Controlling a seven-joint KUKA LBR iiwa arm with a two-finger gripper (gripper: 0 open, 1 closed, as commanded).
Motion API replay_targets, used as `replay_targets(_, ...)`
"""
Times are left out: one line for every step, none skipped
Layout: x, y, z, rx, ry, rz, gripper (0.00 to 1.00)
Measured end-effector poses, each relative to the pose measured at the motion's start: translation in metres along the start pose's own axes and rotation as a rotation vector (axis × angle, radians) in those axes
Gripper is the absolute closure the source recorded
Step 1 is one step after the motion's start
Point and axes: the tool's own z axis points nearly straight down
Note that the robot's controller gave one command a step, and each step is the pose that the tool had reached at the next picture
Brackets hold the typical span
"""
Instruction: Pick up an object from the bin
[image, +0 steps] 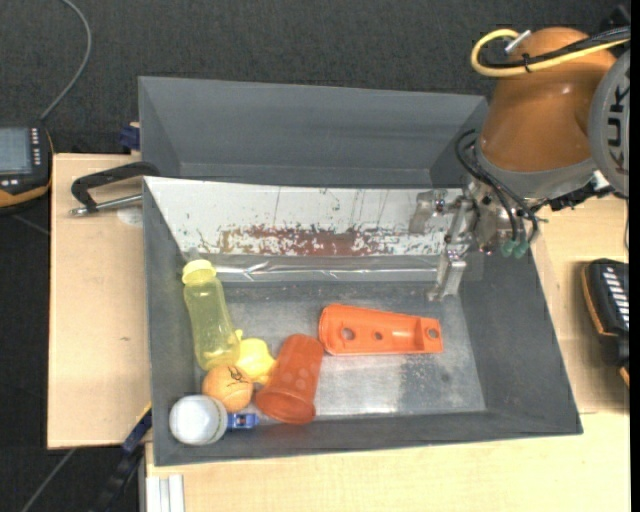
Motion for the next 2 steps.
replay_targets(-0.001, 0.0, -0.005, 0.001, -0.009, -0.001, 0.0)
replay_targets(0.016, 0.018, 0.025, 0.003, -0.015, -0.104, 0.0)
